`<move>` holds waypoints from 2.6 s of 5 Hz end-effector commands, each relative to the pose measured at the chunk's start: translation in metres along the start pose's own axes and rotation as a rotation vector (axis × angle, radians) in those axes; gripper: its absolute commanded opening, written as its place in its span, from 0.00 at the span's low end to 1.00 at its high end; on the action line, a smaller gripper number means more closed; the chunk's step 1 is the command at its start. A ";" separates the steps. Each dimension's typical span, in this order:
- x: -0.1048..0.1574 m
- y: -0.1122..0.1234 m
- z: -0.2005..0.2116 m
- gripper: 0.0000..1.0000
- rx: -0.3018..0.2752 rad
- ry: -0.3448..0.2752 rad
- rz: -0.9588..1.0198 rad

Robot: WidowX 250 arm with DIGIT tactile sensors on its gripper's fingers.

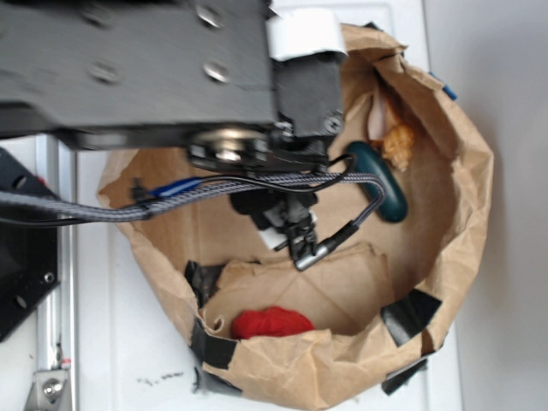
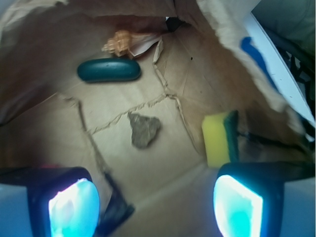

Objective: Grab the green sponge.

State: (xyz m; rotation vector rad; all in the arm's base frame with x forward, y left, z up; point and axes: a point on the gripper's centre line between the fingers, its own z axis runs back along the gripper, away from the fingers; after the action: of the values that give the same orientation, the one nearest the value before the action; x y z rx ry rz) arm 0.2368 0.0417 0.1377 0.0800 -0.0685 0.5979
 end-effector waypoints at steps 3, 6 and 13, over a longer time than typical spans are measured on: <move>0.015 0.008 -0.057 1.00 0.133 -0.027 0.040; -0.008 -0.017 -0.026 1.00 0.055 -0.025 -0.005; 0.013 0.044 -0.042 1.00 0.057 -0.028 -0.003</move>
State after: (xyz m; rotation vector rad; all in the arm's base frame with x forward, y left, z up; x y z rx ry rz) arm 0.2253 0.0771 0.0880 0.1415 -0.0316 0.5744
